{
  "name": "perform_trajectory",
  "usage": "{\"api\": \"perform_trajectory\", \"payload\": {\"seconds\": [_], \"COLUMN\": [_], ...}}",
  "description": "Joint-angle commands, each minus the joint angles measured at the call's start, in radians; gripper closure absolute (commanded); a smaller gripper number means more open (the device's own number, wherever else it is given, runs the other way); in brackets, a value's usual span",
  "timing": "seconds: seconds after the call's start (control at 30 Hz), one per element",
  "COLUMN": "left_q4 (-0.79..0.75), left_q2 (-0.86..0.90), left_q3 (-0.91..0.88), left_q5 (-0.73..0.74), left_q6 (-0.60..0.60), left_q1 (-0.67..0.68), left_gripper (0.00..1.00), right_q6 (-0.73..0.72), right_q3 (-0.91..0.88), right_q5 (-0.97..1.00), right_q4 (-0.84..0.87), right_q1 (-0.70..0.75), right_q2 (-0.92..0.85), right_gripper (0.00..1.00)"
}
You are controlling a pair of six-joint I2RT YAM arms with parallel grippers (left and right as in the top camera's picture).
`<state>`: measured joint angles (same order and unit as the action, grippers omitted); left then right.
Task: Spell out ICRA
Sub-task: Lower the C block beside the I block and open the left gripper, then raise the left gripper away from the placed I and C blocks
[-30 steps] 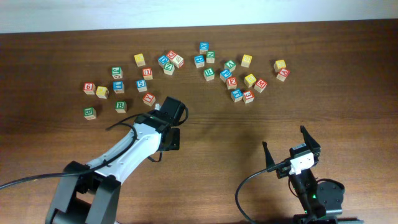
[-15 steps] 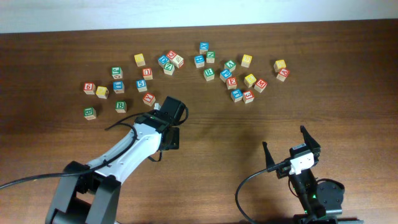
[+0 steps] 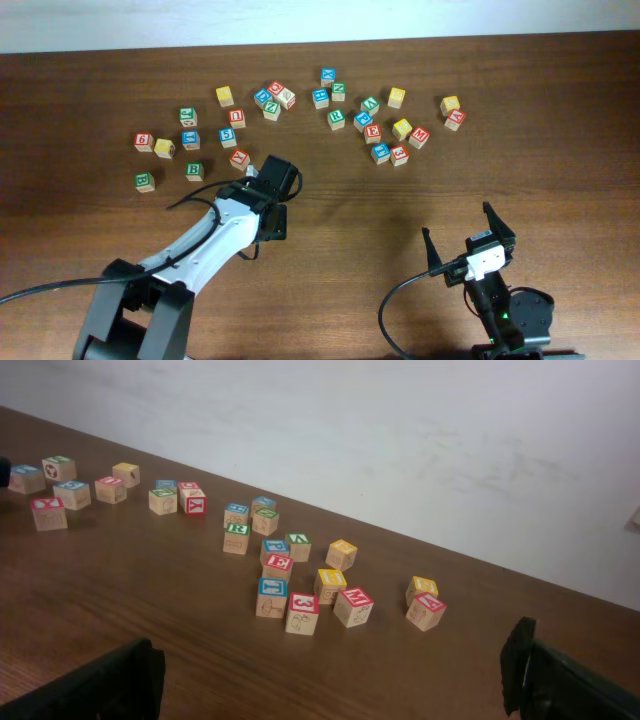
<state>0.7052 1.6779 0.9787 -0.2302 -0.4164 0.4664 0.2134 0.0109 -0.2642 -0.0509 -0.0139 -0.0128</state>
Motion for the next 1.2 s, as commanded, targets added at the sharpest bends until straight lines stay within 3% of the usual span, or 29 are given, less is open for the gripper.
{"api": "perform_trajectory", "payload": {"seconds": [0.0,0.63,0.83,1.17], "left_q4": [0.007,-0.059,-0.085,-0.147], "left_q2": [0.018,0.018,0.018,0.018], "left_q3": [-0.014,-0.014,0.014,0.04], "left_q5": [-0.021,-0.018,-0.011,-0.01], "left_q6": [-0.016,-0.016,-0.016,-0.016], "left_q1": [0.002,0.002,-0.002,-0.103], "left_gripper": [1.0,0.97,1.0,1.0], "right_q6": [-0.004,-0.004,-0.005,-0.005], "right_q3": [-0.005,-0.005,-0.005,-0.005], "right_q5": [-0.013,-0.013,-0.013,-0.013], "right_q4": [-0.005,-0.005,-0.005,-0.005], "right_q1": [-0.006,-0.006,-0.006,-0.006], "right_q2": [0.006,0.006,0.006,0.006], "right_gripper": [0.02,0.02,0.01,0.02]}}
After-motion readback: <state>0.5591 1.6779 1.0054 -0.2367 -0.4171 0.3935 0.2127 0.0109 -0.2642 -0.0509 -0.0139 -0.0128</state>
